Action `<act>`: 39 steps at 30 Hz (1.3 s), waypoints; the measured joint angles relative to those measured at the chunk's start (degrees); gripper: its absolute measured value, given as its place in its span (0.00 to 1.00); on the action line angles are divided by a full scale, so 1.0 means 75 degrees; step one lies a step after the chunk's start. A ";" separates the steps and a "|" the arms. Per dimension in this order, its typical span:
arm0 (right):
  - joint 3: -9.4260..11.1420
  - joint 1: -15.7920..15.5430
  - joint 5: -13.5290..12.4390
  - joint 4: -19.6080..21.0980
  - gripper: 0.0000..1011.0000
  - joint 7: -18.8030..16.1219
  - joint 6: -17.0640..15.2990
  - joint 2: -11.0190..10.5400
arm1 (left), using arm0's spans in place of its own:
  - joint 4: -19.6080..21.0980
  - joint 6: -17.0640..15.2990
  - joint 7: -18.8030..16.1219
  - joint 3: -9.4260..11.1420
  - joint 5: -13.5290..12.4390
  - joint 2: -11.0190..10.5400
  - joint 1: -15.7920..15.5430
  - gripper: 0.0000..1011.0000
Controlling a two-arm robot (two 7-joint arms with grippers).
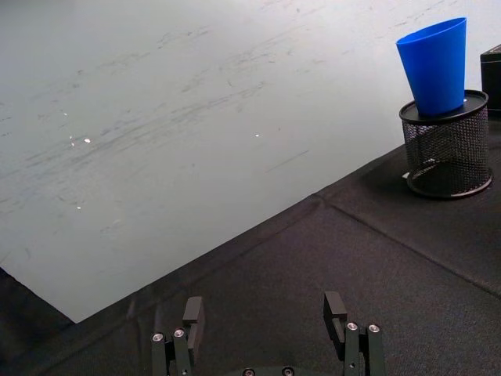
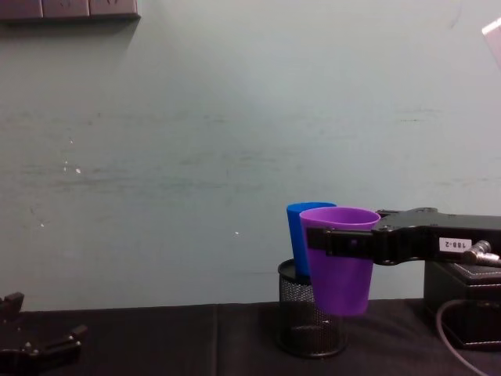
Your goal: Pick up one cup with a gripper and tap it against the other cup.
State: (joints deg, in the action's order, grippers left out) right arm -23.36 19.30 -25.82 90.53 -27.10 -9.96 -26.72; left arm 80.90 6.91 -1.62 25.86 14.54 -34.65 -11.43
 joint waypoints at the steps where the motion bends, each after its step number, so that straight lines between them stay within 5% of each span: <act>1: 0.0000 0.0000 0.0000 0.0000 0.72 0.0000 0.0000 0.0000 | 0.0000 0.0000 0.0000 -0.0001 0.0000 0.0000 0.0000 0.99; 39: -0.0112 0.0103 -0.0026 -0.0234 0.72 -0.0002 -0.0004 0.0028 | 0.0000 0.0000 0.0000 0.0000 0.0001 0.0000 0.0001 0.99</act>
State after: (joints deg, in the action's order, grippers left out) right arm -24.21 20.07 -26.01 88.78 -27.11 -9.98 -26.50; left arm 80.90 6.91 -1.62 25.86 14.55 -34.65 -11.43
